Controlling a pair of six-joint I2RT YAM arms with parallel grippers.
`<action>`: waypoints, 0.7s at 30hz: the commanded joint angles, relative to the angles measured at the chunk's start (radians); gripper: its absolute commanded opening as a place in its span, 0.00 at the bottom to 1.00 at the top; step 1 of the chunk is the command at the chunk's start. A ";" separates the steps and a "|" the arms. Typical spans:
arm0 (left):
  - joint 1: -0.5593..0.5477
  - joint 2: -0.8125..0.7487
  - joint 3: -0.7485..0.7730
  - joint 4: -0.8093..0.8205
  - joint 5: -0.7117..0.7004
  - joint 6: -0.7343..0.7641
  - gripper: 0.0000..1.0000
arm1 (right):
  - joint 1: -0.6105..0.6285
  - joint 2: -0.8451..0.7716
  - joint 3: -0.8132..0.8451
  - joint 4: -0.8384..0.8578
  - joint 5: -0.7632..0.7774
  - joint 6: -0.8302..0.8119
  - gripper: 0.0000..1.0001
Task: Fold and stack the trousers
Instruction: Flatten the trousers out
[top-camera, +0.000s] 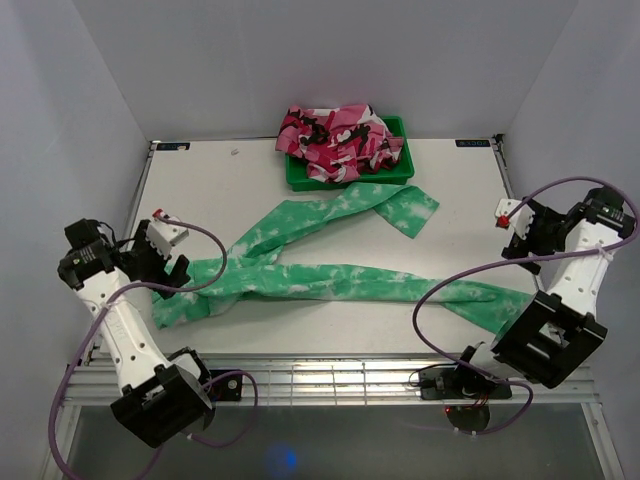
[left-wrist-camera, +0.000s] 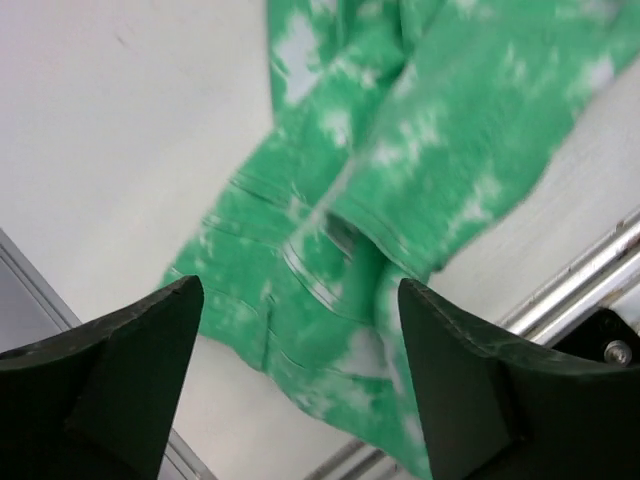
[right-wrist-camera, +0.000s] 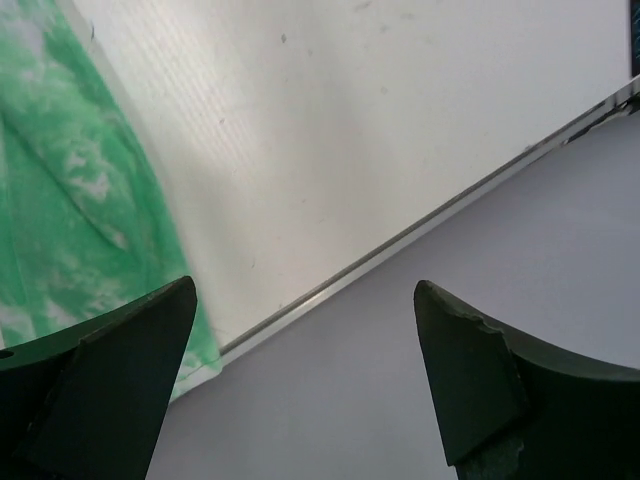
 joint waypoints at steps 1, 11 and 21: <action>0.004 0.028 0.117 -0.054 0.204 -0.175 0.98 | 0.057 0.031 0.091 -0.095 -0.174 0.139 0.94; 0.030 0.349 0.220 0.172 0.172 -0.628 0.98 | 0.548 0.148 -0.038 0.658 0.056 0.898 0.99; 0.102 0.537 0.174 0.272 0.111 -0.680 0.97 | 0.567 0.631 0.287 0.879 0.048 1.147 0.95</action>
